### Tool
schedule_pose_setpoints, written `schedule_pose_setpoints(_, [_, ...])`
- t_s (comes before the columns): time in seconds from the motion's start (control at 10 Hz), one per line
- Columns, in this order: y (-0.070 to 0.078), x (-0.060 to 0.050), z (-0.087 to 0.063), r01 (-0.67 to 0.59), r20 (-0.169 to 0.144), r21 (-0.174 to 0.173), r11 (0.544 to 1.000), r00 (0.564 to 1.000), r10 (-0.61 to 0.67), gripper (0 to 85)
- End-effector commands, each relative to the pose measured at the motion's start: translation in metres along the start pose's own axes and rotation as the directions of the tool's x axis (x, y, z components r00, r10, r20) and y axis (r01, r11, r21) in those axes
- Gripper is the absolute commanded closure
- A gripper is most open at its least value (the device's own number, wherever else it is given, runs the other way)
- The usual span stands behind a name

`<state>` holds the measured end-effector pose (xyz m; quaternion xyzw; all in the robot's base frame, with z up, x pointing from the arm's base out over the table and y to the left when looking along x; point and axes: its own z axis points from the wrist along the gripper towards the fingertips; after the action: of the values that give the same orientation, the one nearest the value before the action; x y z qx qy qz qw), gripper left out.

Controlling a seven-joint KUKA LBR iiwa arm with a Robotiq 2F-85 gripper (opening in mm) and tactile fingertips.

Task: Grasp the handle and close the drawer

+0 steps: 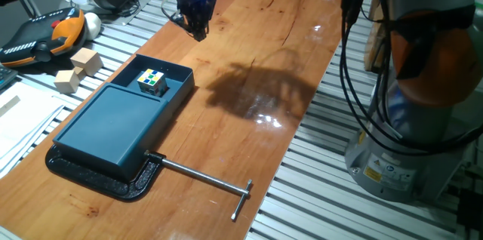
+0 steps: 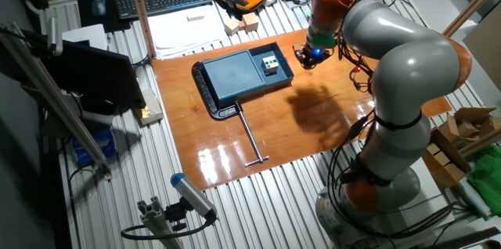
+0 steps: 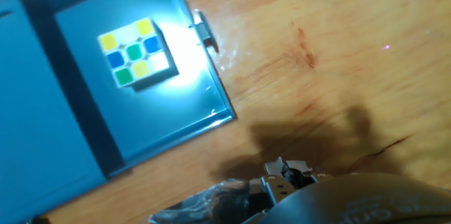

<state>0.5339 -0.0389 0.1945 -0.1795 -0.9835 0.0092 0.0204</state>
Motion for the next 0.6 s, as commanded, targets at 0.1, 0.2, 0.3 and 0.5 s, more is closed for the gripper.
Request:
schedule_pose_setpoints(0.1, [0.001,-0.003,0.005,-0.066,0.006,-0.008,0.998,0.998,0.066,84.3])
schedule_pose_setpoints(0.2, [0.001,-0.006,0.007,-0.099,0.030,-0.011,0.995,0.995,0.099,84.3])
schedule_pose_setpoints(0.3, [0.000,-0.009,0.008,-0.155,0.042,-0.021,0.988,0.987,0.155,84.3])
schedule_pose_setpoints(0.5, [-0.001,-0.019,0.008,-0.206,0.053,-0.018,0.978,0.977,0.207,84.3])
